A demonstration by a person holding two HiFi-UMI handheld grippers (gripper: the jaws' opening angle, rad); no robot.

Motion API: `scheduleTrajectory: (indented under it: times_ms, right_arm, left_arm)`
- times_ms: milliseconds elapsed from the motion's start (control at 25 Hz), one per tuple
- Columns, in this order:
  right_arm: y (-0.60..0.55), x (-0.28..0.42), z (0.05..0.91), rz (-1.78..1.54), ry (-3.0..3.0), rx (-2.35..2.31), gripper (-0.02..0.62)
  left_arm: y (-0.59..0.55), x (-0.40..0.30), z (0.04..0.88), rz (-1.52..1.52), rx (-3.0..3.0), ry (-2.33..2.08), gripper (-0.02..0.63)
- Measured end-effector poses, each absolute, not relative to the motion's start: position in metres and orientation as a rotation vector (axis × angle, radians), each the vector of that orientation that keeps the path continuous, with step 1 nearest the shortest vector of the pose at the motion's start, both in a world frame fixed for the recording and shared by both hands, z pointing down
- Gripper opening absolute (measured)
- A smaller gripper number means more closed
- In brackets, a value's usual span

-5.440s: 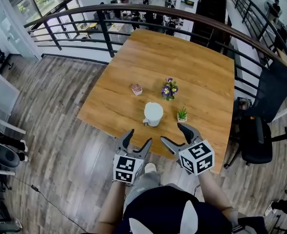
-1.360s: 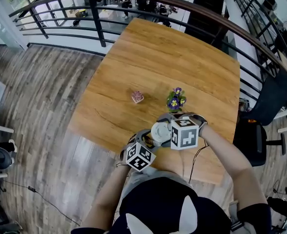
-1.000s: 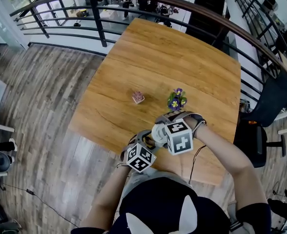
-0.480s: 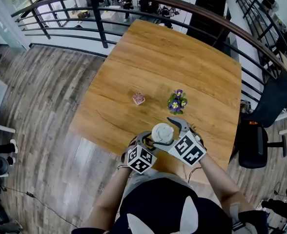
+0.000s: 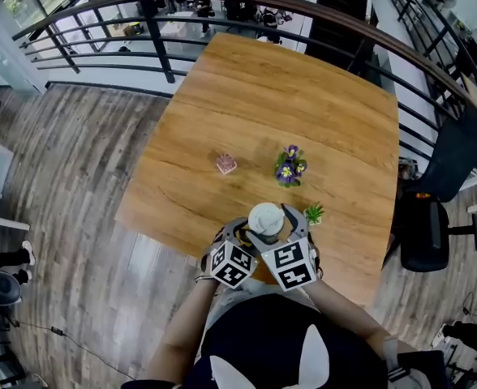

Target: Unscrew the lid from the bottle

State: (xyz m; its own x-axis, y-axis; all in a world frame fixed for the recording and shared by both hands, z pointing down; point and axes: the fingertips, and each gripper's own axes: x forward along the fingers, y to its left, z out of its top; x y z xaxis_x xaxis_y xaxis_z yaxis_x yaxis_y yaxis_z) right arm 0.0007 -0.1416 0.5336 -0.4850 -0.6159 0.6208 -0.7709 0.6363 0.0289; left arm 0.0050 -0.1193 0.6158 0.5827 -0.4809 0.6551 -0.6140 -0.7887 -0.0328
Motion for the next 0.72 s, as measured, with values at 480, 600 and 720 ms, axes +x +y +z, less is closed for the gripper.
scheduleTrajectory:
  times_ms: [480,600,720]
  right_arm:
    - [-0.1396,-0.0031,0.537,0.259,-2.33,0.782,0.425]
    - [-0.1368,-0.0034,0.5373,0.217,-2.355,0.665,0.425]
    - [-0.134,-0.0049,0.5364,0.17,-2.375,0.53,0.425]
  left_arm:
    - [-0.1204,0.0038,0.6182,0.995,2.61,-0.909,0.281]
    - [-0.1198,0.0047,0.6181,0.993,2.614,-0.91,0.281]
    - [-0.1194,0.0042,0.6173,0.992,2.615,-0.909,0.281]
